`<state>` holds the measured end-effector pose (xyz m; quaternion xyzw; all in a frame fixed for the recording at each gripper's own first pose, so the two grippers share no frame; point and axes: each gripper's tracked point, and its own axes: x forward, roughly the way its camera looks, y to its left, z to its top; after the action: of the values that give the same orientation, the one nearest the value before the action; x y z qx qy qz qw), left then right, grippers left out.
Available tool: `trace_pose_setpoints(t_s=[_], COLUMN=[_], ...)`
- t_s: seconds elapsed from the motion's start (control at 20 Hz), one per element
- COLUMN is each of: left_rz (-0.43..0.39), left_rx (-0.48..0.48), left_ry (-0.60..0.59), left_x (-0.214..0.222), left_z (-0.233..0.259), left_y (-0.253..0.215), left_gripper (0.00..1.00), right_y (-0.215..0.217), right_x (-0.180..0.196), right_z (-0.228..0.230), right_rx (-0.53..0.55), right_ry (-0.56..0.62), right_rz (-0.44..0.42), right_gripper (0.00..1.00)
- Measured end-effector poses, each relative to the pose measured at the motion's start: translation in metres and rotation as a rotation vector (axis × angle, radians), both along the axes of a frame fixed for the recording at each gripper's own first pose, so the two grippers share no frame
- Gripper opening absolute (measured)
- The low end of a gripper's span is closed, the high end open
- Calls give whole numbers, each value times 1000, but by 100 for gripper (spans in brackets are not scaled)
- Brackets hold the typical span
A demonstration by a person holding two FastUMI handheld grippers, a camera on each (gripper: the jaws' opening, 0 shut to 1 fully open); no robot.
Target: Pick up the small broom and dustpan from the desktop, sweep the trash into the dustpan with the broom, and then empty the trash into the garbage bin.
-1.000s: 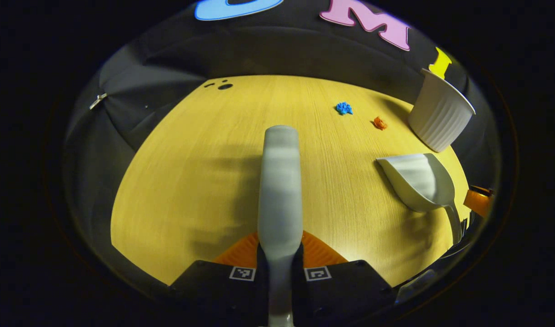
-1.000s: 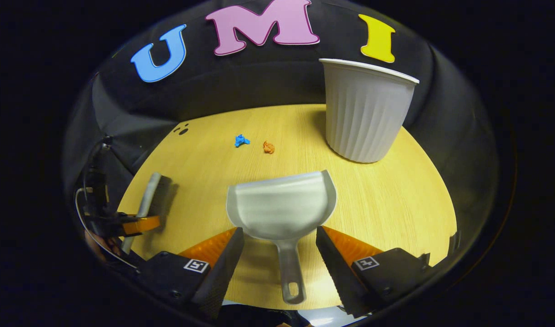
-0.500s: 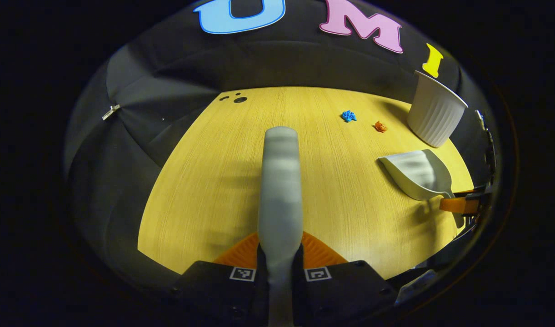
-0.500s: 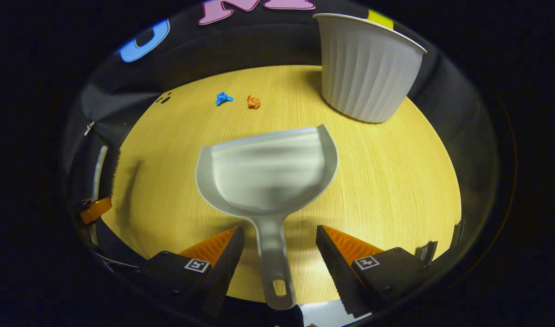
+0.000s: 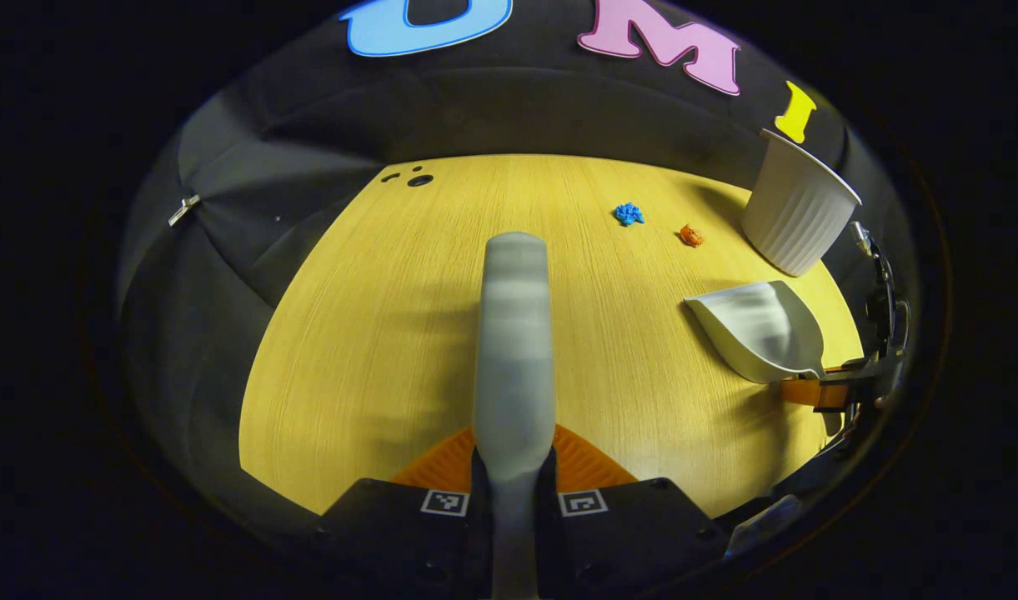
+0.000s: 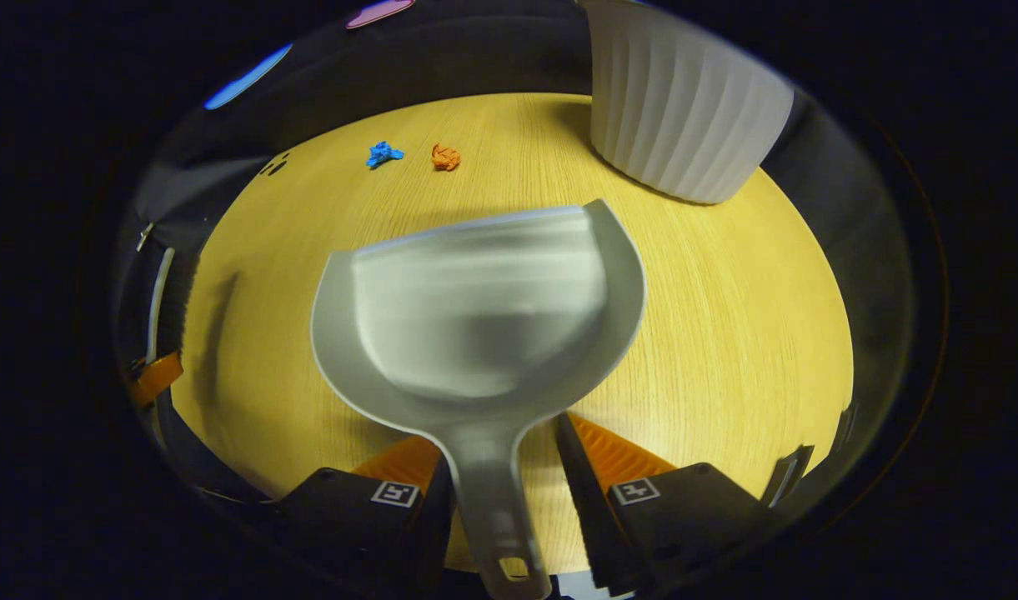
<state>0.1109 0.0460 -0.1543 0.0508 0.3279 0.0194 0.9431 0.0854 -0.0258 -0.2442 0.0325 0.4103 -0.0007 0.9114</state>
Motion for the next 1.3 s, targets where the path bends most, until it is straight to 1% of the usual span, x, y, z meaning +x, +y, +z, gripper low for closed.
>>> trace_pose_setpoints(t_s=[0.05,0.1,0.15,0.2,0.25,0.3,0.4,0.55,0.6,0.65,0.7,0.75,0.8,0.85,0.9,0.95,1.05,1.1,1.15,1.2,1.25,1.3], left_rz=[-1,-4,-9,-17,-27,-38,-59,-81,-101,-127,-149,-169,-188,-203,-219,-238,-290,-323,-366,-405,-460,-500], left_rx=[-2,-4,-2,4,10,16,23,39,51,70,100,134,166,182,194,204,252,291,339,377,410,436], left_ry=[4,7,11,14,16,17,16,38,48,59,70,76,76,78,83,84,82,82,84,85,84,83], left_x=[6,12,19,26,34,43,63,98,112,126,141,157,175,190,203,216,243,254,265,273,283,291], left_z=[0,1,1,2,4,5,10,13,14,14,15,16,19,21,23,25,29,31,30,30,31,32], left_y=[-2,-4,-6,-8,-12,-15,-23,-32,-37,-41,-43,-43,-44,-47,-51,-55,-64,-66,-71,-77,-86,-95], left_gripper=[25,24,24,24,29,25,25,25,25,29,25,25,25,25,29,25,25,25,25,25,25,25], right_y=[2,4,6,6,6,6,6,4,4,4,3,1,-2,-4,-8,-10,-13,-16,-19,-21,-23,-25], right_x=[2,1,1,1,0,1,0,-1,-2,-4,-4,-4,-6,-7,-8,-7,-6,-6,-4,-3,-2,0], right_z=[-2,-1,0,-2,-2,-2,-1,-2,-2,-2,-3,-3,-3,-3,-1,1,4,5,6,6,6,7], right_rx=[-17,-25,-32,-28,-23,-8,16,25,32,40,46,48,44,32,15,0,2,0,-6,-10,-10,-11], right_ry=[3,-2,5,17,28,40,55,79,90,101,109,117,123,125,123,118,114,114,115,115,117,117], right_rz=[22,44,59,70,80,81,100,131,139,148,158,167,180,200,220,240,265,274,287,299,308,318], right_gripper=[61,57,46,41,40,40,40,37,36,31,35,39,35,35,35,35,35,31,35,35,39,35])
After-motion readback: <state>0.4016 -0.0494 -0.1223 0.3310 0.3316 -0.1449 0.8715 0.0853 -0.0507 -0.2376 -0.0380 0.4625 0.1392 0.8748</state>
